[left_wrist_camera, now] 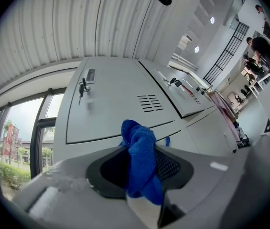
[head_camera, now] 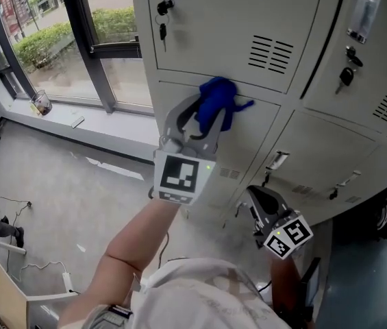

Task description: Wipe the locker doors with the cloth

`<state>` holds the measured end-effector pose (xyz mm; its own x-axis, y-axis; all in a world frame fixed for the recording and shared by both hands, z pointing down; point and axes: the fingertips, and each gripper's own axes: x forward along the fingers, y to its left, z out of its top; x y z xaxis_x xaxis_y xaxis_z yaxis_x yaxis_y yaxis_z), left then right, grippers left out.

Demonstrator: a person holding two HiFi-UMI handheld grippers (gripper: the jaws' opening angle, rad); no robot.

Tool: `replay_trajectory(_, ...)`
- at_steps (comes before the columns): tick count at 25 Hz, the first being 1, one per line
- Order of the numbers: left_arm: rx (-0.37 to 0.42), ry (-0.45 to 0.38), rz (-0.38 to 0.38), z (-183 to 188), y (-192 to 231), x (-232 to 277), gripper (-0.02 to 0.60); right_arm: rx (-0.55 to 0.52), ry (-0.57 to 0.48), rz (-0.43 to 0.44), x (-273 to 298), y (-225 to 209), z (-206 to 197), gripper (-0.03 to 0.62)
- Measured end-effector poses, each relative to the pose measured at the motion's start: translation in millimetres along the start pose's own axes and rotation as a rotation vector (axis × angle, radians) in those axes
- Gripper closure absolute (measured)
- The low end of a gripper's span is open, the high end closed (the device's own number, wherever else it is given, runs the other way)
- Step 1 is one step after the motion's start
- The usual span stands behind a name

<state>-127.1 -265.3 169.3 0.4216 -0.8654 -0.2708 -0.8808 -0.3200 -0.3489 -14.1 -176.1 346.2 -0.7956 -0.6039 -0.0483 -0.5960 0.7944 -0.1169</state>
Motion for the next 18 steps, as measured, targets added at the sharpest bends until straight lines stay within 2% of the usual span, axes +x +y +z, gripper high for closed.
replay_trajectory(8,-0.058,-0.055,0.029,-6.0,31.9,-11.5,0.425,-0.009,0.005,0.005,10.3,5.1,0.2,0.586)
replay_trajectory(11,-0.036,-0.044,0.044,-11.8,42.2,-16.6,0.426,-0.012,0.006,0.006,12.4,6.6,0.8,0.586)
replay_trajectory(15,-0.039,-0.046,0.099,-18.6,65.2,-27.0,0.425,-0.015,0.01,-0.001,11.9,6.9,1.8,0.586)
replay_trajectory(18,-0.012,-0.037,0.14,-23.0,82.1,-34.5,0.425,-0.016,0.013,-0.005,12.4,7.1,1.5,0.586)
